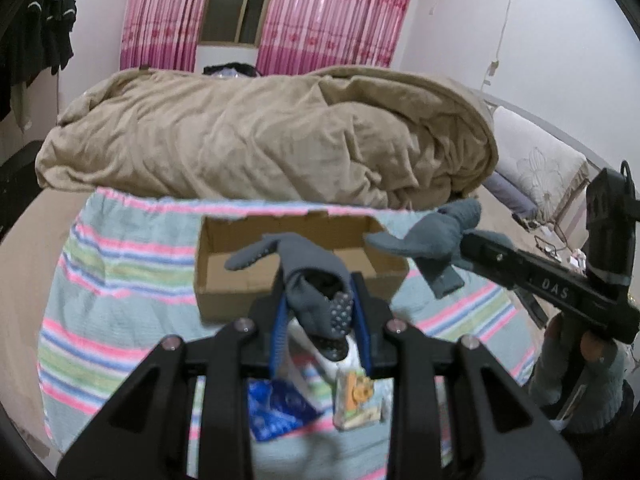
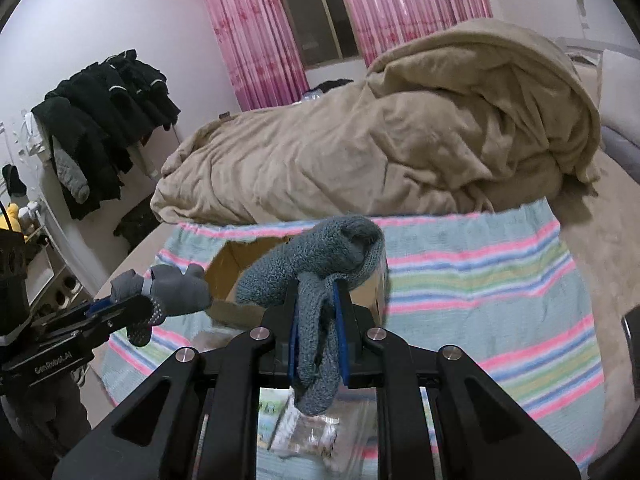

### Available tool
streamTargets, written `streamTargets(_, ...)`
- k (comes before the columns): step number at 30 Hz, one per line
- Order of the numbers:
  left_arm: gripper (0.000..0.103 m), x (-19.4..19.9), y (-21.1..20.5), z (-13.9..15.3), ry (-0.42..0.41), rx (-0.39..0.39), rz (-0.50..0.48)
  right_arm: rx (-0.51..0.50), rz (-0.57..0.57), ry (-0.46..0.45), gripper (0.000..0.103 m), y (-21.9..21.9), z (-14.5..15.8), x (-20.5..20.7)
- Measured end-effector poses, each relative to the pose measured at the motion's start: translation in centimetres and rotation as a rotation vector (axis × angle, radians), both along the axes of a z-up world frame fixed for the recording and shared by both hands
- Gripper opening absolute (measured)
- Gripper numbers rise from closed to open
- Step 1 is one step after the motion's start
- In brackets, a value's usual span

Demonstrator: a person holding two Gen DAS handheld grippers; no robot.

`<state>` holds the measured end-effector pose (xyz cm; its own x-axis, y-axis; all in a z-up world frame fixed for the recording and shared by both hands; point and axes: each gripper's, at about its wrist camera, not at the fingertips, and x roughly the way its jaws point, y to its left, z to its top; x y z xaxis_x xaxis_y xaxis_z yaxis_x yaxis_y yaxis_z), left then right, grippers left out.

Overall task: Organize objects
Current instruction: 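Carry both grey gloves into the cardboard box and open both tools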

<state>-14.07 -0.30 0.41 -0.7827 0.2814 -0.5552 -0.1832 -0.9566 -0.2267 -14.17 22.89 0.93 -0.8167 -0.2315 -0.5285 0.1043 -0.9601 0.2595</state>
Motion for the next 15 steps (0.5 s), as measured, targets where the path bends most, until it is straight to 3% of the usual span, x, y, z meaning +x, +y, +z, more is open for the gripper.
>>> streamTargets(8,0.03,-4.0,0.5,0.5,0.036,-0.022,0.002,0.005,0.006,0.019,0.017,0.4,0.3,-3.6)
streamTargets(15,0.03,-7.8,1.7,-1.4,0.011,-0.031,-0.009,0.017,0.014,-0.006,0.017,0.3,-1.3,-6.9)
